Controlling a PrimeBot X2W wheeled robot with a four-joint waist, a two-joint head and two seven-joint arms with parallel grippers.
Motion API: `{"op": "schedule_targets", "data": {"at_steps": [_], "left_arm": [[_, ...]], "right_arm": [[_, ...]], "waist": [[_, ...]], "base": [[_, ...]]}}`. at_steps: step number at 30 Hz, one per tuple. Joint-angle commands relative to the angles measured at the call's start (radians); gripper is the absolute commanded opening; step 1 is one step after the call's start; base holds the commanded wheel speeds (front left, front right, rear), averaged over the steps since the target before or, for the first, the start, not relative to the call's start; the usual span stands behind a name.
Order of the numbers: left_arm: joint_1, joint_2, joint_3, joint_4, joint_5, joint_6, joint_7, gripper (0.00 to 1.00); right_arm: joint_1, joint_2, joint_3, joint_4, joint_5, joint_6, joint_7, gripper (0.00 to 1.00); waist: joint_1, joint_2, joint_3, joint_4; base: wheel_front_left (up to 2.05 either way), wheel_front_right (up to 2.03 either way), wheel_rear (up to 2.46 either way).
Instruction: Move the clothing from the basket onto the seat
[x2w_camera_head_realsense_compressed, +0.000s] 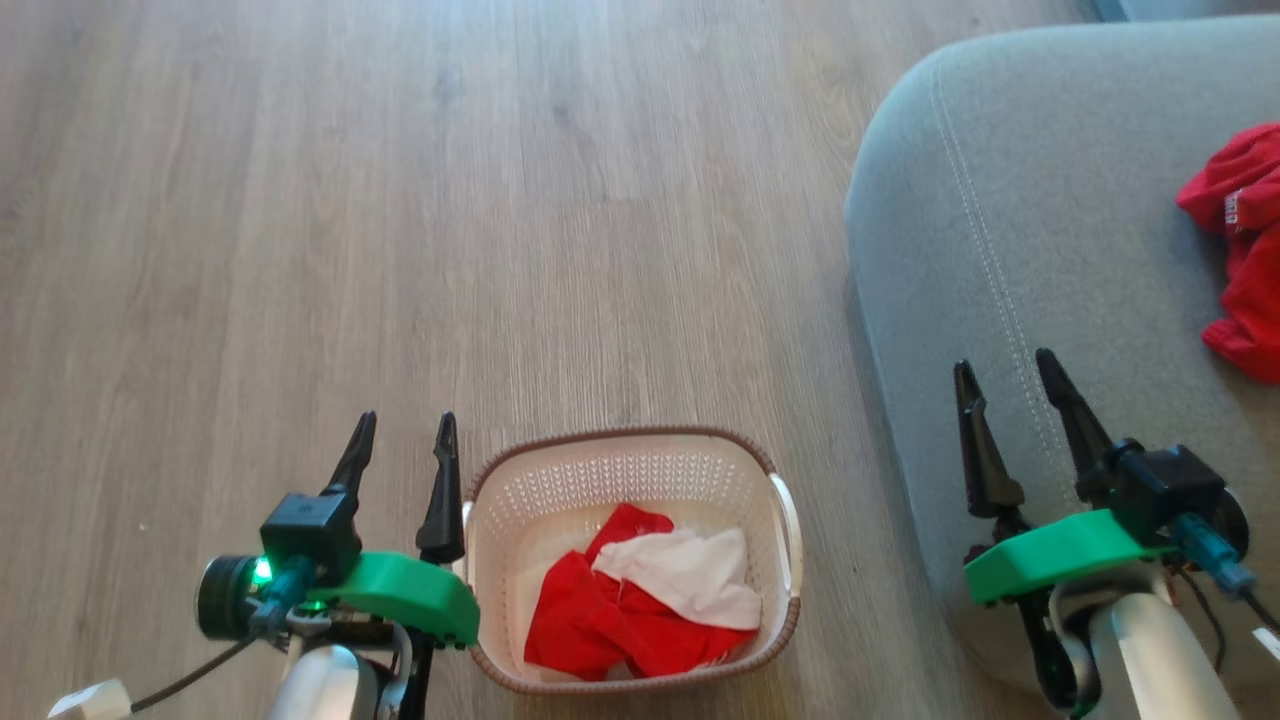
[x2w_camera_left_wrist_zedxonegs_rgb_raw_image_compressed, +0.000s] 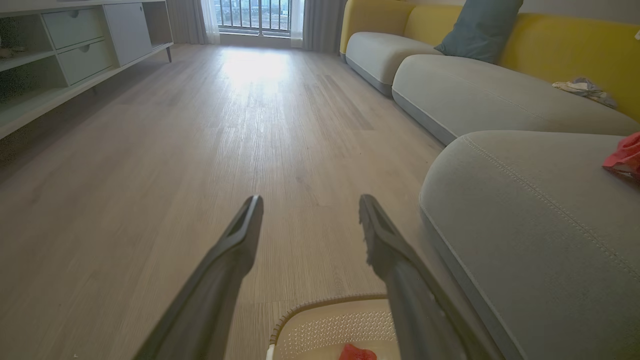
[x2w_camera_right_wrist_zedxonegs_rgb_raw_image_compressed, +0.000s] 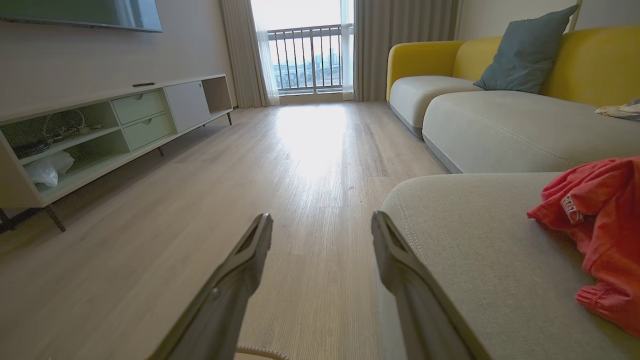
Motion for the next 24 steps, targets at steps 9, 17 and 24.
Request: {"op": "schedule_targets", "data": {"at_steps": [9, 17, 24], "left_arm": [[-0.092, 0.003, 0.000, 0.018, 0.040, -0.037, -0.010, 1.00], [-0.222, 0.003, -0.023, 0.115, 0.117, -0.101, -0.010, 1.00], [-0.345, 0.021, -0.055, 0.256, 0.189, -0.144, -0.010, 1.00]], "right_arm": [[-0.070, 0.005, -0.010, -0.088, -0.044, 0.000, -0.006, 1.00], [-0.118, 0.017, -0.023, -0.156, -0.066, 0.000, -0.006, 1.00], [-0.155, 0.019, -0.015, -0.207, -0.064, 0.000, -0.006, 1.00]], "waist": [[0.0000, 0.0000, 0.186, -0.055], [0.0000, 0.0000, 0.401, -0.101], [0.0000, 0.0000, 0.550, -0.126]], "base": [[0.00, 0.00, 0.00], [0.00, 0.00, 0.00], [0.00, 0.00, 0.00]]}}
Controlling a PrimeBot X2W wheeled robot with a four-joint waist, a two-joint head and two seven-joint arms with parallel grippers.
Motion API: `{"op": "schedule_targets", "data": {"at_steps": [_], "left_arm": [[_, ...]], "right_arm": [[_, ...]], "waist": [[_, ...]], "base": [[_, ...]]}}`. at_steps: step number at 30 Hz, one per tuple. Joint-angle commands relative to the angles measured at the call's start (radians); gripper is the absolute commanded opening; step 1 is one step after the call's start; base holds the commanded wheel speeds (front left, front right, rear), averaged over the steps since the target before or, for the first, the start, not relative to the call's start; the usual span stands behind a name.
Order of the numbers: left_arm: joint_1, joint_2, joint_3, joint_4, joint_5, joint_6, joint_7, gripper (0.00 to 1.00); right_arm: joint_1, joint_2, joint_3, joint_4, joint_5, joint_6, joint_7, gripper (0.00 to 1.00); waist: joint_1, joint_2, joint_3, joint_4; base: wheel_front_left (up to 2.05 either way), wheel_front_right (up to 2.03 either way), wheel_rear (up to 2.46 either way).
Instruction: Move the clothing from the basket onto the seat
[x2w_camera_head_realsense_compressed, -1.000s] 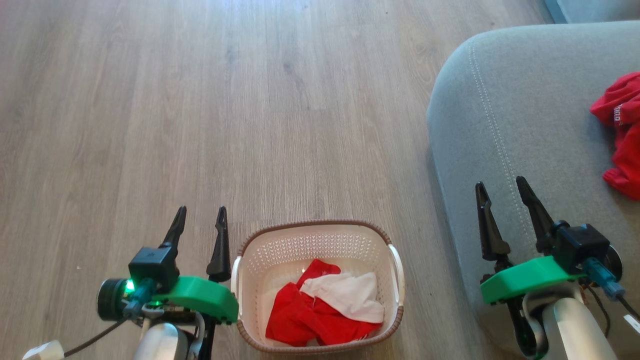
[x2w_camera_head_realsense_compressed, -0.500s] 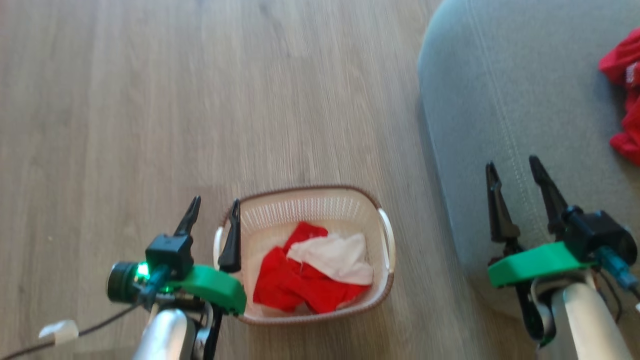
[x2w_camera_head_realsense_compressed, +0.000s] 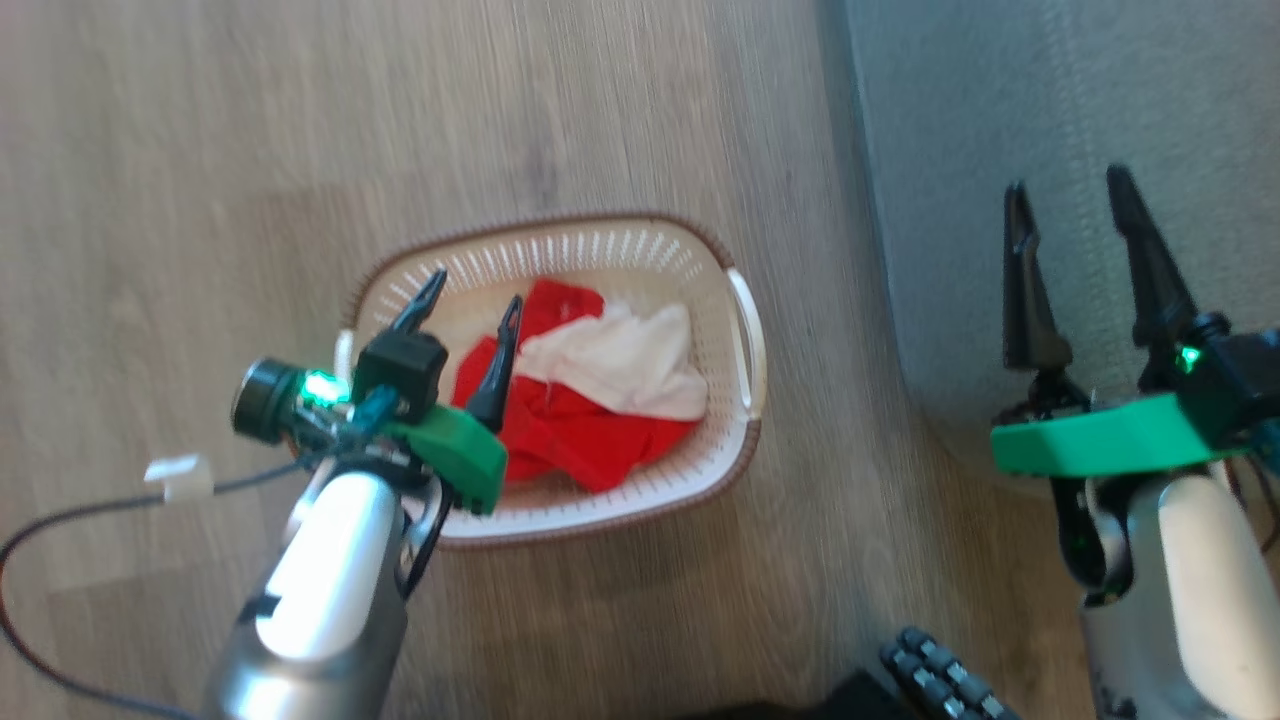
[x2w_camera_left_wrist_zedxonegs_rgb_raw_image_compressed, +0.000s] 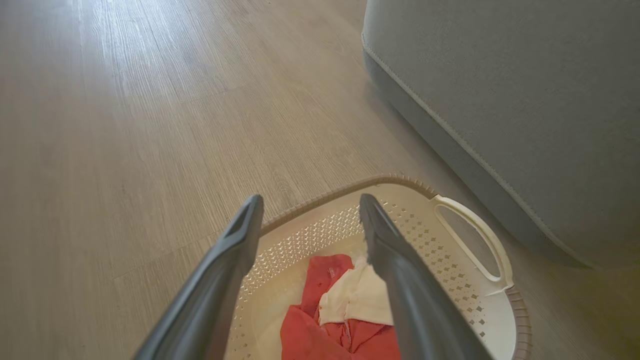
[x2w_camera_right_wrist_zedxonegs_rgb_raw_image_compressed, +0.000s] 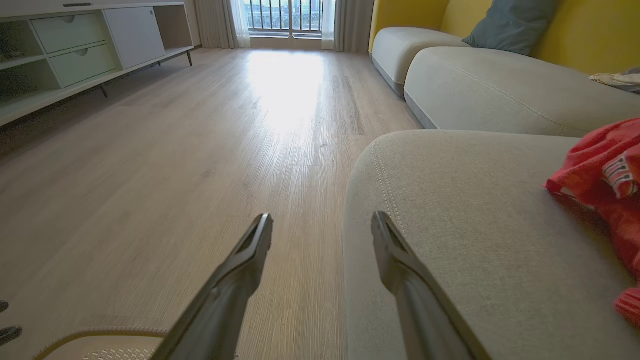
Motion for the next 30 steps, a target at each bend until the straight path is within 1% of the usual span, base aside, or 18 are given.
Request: {"op": "schedule_targets", "data": {"at_steps": [1, 2, 4, 7, 10, 12, 17, 20, 23, 30], "left_arm": [[-0.030, 0.016, 0.016, -0.008, 0.011, -0.006, -0.010, 1.00], [-0.069, 0.026, 0.004, 0.039, 0.025, -0.017, -0.010, 1.00], [-0.102, 0.036, -0.007, 0.096, 0.039, -0.021, -0.010, 1.00], [-0.155, 0.051, -0.031, 0.200, 0.061, -0.029, -0.010, 1.00], [-0.210, 0.057, -0.065, 0.290, 0.079, -0.050, -0.010, 1.00], [-0.240, 0.061, -0.090, 0.374, 0.092, -0.062, -0.010, 1.00], [-0.335, 0.055, -0.141, 0.569, 0.126, -0.073, -0.003, 1.00], [-0.389, 0.049, -0.158, 0.668, 0.139, -0.068, 0.046, 1.00], [-0.438, 0.049, -0.165, 0.733, 0.145, -0.054, 0.086, 1.00], [-0.504, 0.051, -0.190, 0.796, 0.154, -0.058, 0.228, 1.00]], "right_arm": [[-0.020, 0.004, 0.024, -0.044, 0.007, 0.000, -0.006, 1.00], [-0.033, 0.005, 0.018, -0.060, 0.049, 0.000, -0.006, 1.00], [-0.045, 0.005, 0.012, -0.079, 0.083, 0.000, -0.006, 1.00], [-0.057, 0.005, 0.014, -0.110, 0.091, 0.000, -0.006, 1.00], [-0.064, 0.005, 0.022, -0.132, 0.099, 0.000, -0.006, 1.00], [-0.068, 0.005, 0.031, -0.140, 0.105, 0.000, -0.006, 1.00], [-0.076, 0.005, 0.058, -0.156, 0.116, 0.000, -0.006, 1.00], [-0.082, 0.005, 0.066, -0.161, 0.125, 0.000, -0.006, 1.00], [-0.089, 0.005, 0.071, -0.169, 0.144, 0.000, -0.006, 1.00], [-0.083, 0.005, 0.089, -0.180, 0.160, 0.000, -0.006, 1.00]], "waist": [[-0.0004, 0.0000, 0.110, -0.033], [-0.0004, 0.0000, 0.151, -0.042], [-0.0004, 0.0000, 0.187, -0.052], [-0.0004, 0.0000, 0.235, -0.066], [-0.0004, 0.0000, 0.274, -0.080], [-0.0004, 0.0000, 0.294, -0.092], [-0.0004, 0.0000, 0.335, -0.118], [-0.0004, 0.0000, 0.356, -0.136], [-0.0004, 0.0000, 0.378, -0.157], [-0.0004, 0.0000, 0.401, -0.182]], "base": [[0.00, 0.00, 0.00], [0.00, 0.00, 0.00], [0.00, 0.00, 0.00], [0.00, 0.00, 0.00], [0.00, 0.00, 0.00], [0.00, 0.00, 0.00], [0.00, 0.00, 0.00], [0.00, 0.00, 0.00], [0.00, 0.00, 0.00], [0.00, 0.00, 0.00]]}}
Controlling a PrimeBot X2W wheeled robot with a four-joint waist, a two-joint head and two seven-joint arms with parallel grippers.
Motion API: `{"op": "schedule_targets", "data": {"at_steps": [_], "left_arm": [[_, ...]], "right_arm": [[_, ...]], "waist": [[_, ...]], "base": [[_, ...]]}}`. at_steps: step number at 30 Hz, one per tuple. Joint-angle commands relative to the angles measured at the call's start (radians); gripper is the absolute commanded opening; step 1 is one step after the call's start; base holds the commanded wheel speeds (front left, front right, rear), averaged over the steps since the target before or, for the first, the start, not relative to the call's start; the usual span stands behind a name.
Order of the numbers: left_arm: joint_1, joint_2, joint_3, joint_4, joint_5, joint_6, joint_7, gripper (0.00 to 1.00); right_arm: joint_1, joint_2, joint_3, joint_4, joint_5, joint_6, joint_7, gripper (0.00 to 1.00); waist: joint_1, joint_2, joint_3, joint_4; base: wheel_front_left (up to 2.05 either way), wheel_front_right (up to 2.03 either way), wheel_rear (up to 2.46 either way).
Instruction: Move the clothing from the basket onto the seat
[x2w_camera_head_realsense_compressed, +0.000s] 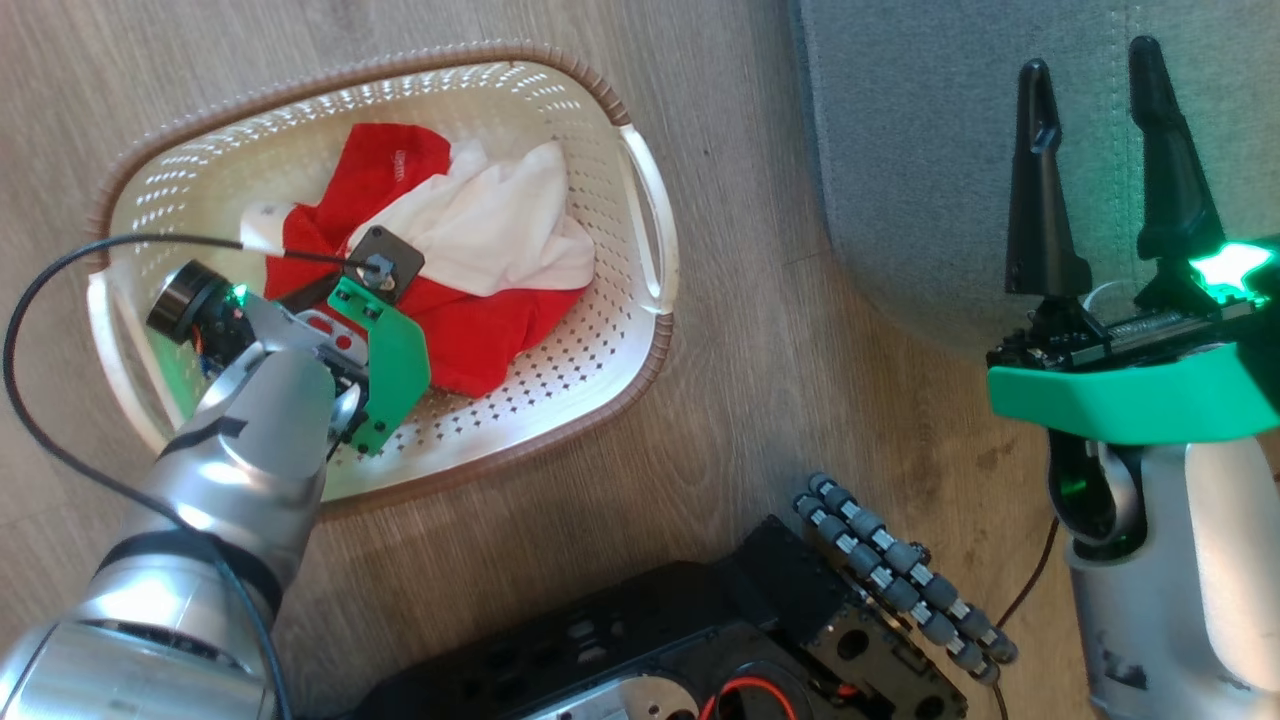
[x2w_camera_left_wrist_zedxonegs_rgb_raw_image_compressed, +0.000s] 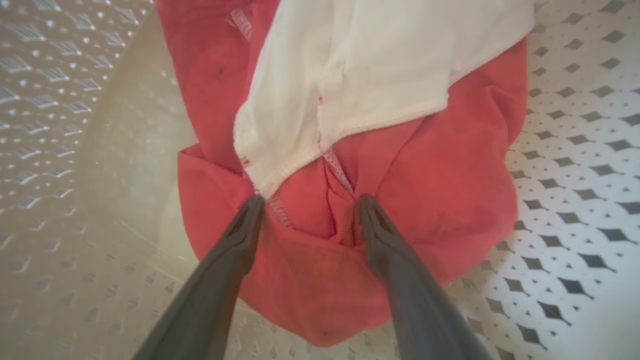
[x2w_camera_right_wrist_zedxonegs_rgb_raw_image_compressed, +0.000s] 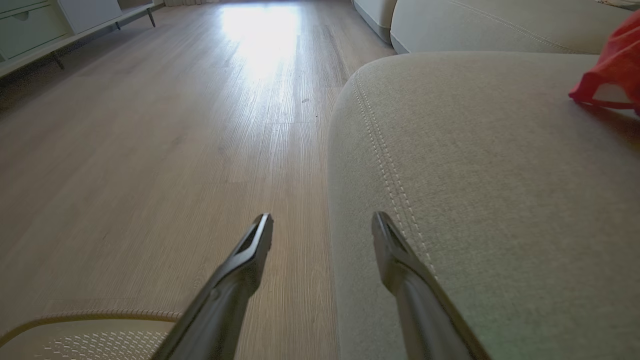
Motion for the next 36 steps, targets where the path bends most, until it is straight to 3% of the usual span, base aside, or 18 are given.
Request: {"op": "schedule_targets", "data": {"at_steps": [1, 6, 14, 33, 34, 35, 36], "left_arm": [[0.013, 0.011, 0.008, -0.002, 0.003, -0.001, 0.022, 1.00], [-0.014, 0.009, 0.012, 0.008, -0.017, -0.015, 0.128, 1.00], [-0.037, 0.014, -0.018, 0.011, -0.008, -0.020, 0.197, 1.00], [-0.020, 0.013, -0.035, 0.013, -0.060, -0.037, 0.249, 1.00], [-0.021, 0.013, -0.034, 0.013, -0.064, -0.037, 0.251, 0.97], [-0.022, 0.012, -0.034, 0.013, -0.067, -0.037, 0.253, 0.61], [-0.022, 0.011, -0.034, 0.013, -0.070, -0.038, 0.255, 0.36]], "right_arm": [[0.029, 0.002, 0.019, -0.035, 0.005, 0.000, -0.006, 1.00], [0.037, 0.002, 0.029, -0.046, 0.009, 0.000, -0.006, 1.00], [0.049, 0.002, 0.035, -0.058, 0.011, 0.000, -0.006, 1.00], [0.054, 0.002, 0.035, -0.070, 0.008, 0.000, -0.006, 1.00], [0.053, 0.002, 0.034, -0.069, 0.008, 0.000, -0.006, 1.00], [0.051, 0.002, 0.034, -0.069, 0.007, 0.000, -0.006, 1.00], [0.049, 0.002, 0.035, -0.068, 0.006, 0.000, -0.006, 1.00]], "waist": [[0.0000, 0.0001, 0.005, -0.006], [0.0000, 0.0001, 0.013, -0.017], [0.0000, 0.0001, 0.022, -0.028], [0.0000, 0.0001, 0.035, -0.023], [0.0000, 0.0001, 0.035, -0.022], [0.0000, 0.0001, 0.036, -0.021], [0.0000, 0.0001, 0.036, -0.020]], "base": [[0.00, 0.00, 0.00], [0.00, 0.00, 0.00], [0.00, 0.00, 0.00], [0.00, 0.00, 0.00], [0.00, 0.00, 0.00], [0.00, 0.00, 0.00], [0.00, 0.00, 0.00]]}}
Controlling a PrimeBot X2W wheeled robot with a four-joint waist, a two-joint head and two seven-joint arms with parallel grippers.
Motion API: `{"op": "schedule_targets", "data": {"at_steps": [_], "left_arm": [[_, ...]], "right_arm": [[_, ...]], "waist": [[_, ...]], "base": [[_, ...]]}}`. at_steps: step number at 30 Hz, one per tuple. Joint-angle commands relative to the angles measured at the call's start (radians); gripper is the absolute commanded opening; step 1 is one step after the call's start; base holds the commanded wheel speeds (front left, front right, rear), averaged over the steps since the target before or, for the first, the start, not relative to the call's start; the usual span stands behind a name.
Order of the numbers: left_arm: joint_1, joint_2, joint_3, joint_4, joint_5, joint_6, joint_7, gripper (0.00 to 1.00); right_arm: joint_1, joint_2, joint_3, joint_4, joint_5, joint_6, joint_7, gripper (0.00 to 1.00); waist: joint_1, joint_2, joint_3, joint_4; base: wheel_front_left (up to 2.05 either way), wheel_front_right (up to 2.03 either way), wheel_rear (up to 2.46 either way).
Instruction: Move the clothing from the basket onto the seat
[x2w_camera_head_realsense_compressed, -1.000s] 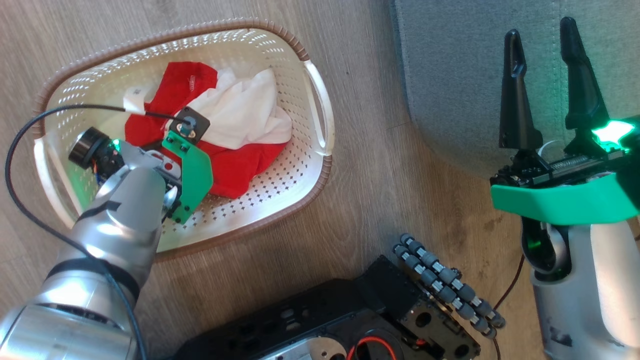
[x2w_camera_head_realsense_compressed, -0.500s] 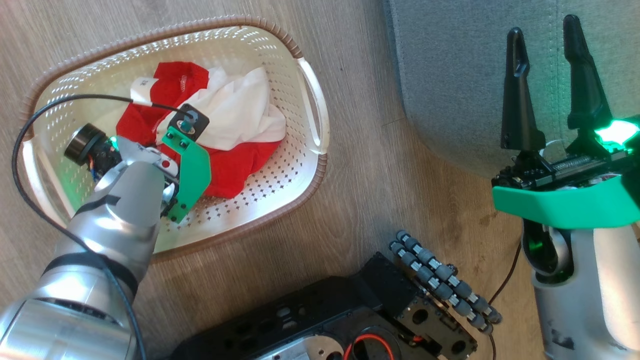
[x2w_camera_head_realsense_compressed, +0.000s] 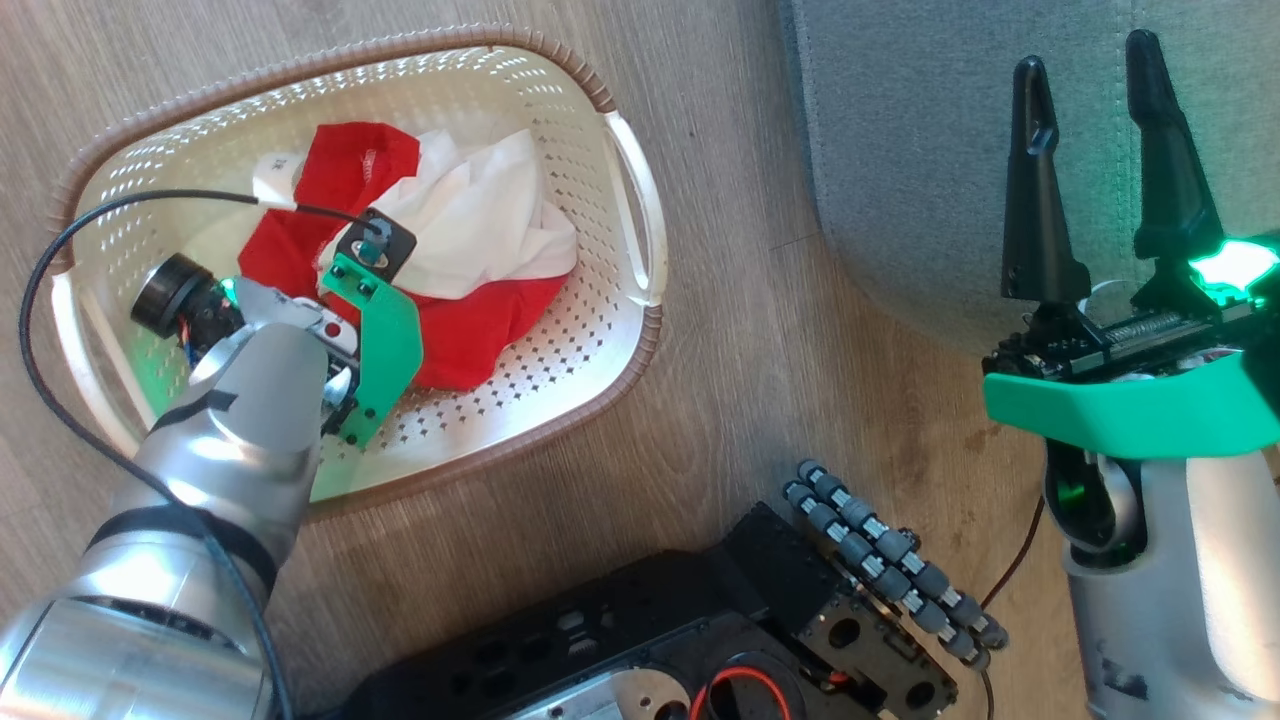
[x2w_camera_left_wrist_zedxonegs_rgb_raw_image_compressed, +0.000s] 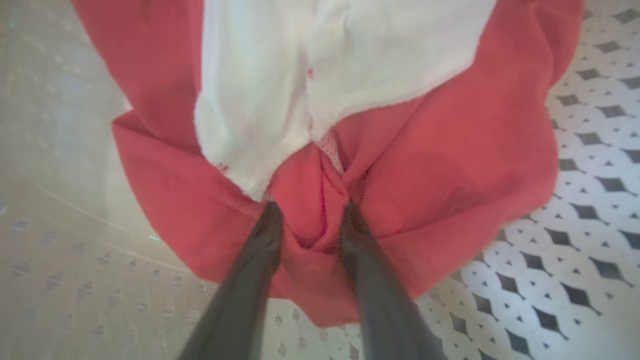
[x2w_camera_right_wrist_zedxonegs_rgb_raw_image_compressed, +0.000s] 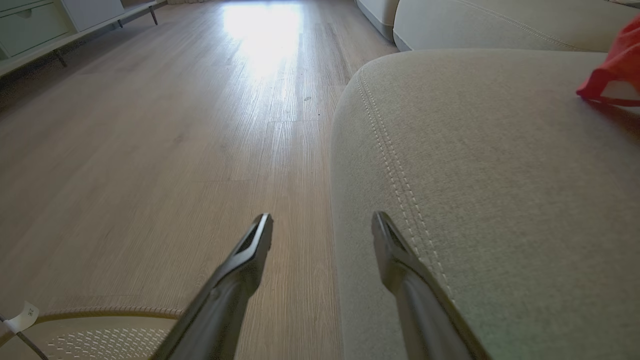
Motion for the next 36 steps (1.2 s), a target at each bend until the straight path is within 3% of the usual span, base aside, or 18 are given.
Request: {"op": "schedule_targets", "data": {"at_steps": [1, 20, 36], "left_arm": [[0.027, 0.008, 0.011, -0.007, -0.009, -0.003, 0.004, 0.00], [0.061, 0.016, 0.030, -0.007, -0.097, -0.014, -0.091, 0.00], [0.180, -0.046, 0.044, -0.013, -0.242, -0.019, -0.327, 0.00]], "right_arm": [[0.039, 0.001, 0.017, -0.024, -0.005, 0.000, -0.006, 1.00], [-0.044, 0.001, 0.040, 0.025, -0.007, 0.000, -0.006, 1.00], [-0.030, 0.001, 0.012, 0.119, -0.088, 0.000, -0.006, 1.00]], "waist": [[0.0000, 0.0000, 0.000, 0.001], [0.0000, 0.0000, -0.085, -0.009], [0.0000, 0.0000, -0.406, 0.106]], "base": [[0.00, 0.00, 0.00], [0.00, 0.00, 0.00], [0.00, 0.00, 0.00]]}}
